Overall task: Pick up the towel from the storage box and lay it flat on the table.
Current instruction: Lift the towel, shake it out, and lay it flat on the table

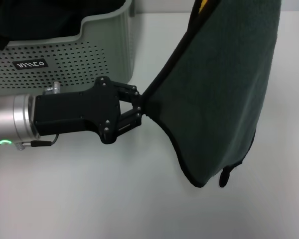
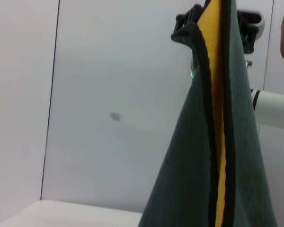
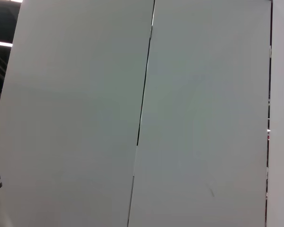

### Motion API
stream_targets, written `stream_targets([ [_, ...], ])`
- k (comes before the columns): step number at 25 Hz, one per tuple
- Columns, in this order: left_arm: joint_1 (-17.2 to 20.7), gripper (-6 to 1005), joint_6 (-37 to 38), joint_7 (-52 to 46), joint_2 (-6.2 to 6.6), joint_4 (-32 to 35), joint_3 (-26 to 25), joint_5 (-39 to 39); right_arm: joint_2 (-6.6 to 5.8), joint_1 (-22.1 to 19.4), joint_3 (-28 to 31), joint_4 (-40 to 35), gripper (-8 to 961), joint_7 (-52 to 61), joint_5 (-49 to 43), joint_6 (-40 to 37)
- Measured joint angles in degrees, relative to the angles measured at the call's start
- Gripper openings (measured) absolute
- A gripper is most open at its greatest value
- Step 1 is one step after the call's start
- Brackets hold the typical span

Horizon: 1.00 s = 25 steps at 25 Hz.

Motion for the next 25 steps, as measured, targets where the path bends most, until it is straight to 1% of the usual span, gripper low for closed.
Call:
stream_targets([
  [4, 0.64, 118, 1.57, 1.14, 0.04, 0.00, 0.00, -1.47, 0.03, -0.05, 0.21, 0.42, 13, 0.00, 0.00, -0.14],
  [13, 1.33, 114, 2.62, 2.33, 0.06, 0.00, 0.01, -1.53, 0.14, -0.50, 0.71, 0.53, 12, 0.00, 0.41, -0.77],
  [16, 1.49, 79, 2.63, 2.41, -0.01, 0.00, 0.01, -1.55, 0.16, -0.60, 0.69, 0.85, 12, 0.00, 0.43, -1.15],
  [21, 1.67, 33, 2.63, 2.40, 0.03, -0.02, 0.01, -1.57, 0.53, -1.19, 0.62, 2.85, 12, -0.07, 0.43, -1.72],
  [23, 1.89, 22, 2.68, 2.11, 0.13, 0.20, 0.02, -1.91, 0.54, -1.92, 0.61, 4.13, 12, -0.24, 0.25, -1.93],
  [25, 2.44, 16, 3.36, 1.44, 0.56, 0.54, -0.10, -2.89, 0.48, -3.01, 0.60, 6.18, 12, -0.67, 0.00, -2.13],
])
